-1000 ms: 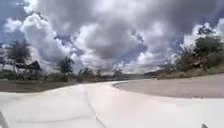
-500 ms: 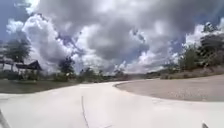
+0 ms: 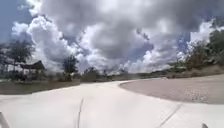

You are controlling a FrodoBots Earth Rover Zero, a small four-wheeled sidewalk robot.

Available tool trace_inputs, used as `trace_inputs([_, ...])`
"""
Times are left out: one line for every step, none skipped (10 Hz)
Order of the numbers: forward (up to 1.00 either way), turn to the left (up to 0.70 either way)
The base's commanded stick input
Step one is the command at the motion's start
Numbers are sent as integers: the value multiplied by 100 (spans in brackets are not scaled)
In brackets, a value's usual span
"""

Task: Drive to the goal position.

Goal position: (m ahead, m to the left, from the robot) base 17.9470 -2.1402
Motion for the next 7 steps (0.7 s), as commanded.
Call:
trace_inputs([85, 17])
trace_inputs([85, 0])
trace_inputs([85, 0])
trace_inputs([85, 0])
trace_inputs([85, 0])
trace_inputs([85, 1])
trace_inputs([85, 34])
